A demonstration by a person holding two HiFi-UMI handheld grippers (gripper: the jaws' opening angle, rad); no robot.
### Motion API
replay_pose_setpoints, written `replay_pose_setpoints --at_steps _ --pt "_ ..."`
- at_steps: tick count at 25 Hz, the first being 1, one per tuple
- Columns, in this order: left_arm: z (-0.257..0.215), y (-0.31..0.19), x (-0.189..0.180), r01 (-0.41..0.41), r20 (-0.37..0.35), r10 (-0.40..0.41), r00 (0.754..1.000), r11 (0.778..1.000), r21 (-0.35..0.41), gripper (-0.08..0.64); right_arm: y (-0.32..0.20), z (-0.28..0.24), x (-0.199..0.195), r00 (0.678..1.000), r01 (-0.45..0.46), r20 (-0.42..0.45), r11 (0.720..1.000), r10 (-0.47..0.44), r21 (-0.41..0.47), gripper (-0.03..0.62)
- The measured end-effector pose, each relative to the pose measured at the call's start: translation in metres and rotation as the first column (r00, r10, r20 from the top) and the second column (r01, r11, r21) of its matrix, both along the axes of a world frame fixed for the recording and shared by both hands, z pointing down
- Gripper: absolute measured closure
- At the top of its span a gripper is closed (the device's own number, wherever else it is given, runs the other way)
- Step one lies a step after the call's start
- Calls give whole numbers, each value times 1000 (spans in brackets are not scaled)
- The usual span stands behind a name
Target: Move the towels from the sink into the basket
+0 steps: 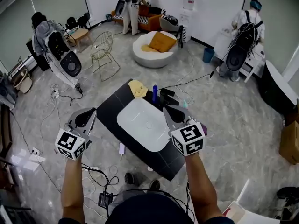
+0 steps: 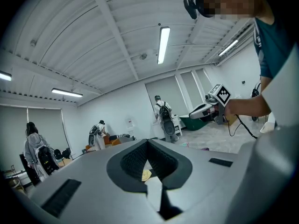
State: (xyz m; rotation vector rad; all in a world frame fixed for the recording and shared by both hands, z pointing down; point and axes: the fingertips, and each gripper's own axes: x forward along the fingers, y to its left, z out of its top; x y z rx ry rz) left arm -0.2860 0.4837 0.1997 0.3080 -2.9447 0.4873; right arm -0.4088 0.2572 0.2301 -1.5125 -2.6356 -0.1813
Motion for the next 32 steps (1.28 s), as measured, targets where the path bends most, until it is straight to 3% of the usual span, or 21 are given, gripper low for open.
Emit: replay_pose_setpoints --at_steps 8,15,32 --pt "11 25 -40 -34 6 34 999 999 7 554 23 9 -23 1000 -30 0 999 30 13 582" --pt "27 70 -109 -109 4 109 994 993 41 554 62 24 -61 994 -109 -7 993 110 45 581" --pt "116 168 -277 -233 -117 241 963 969 82 554 180 103 -168 975 -188 -103 978 198 95 581"
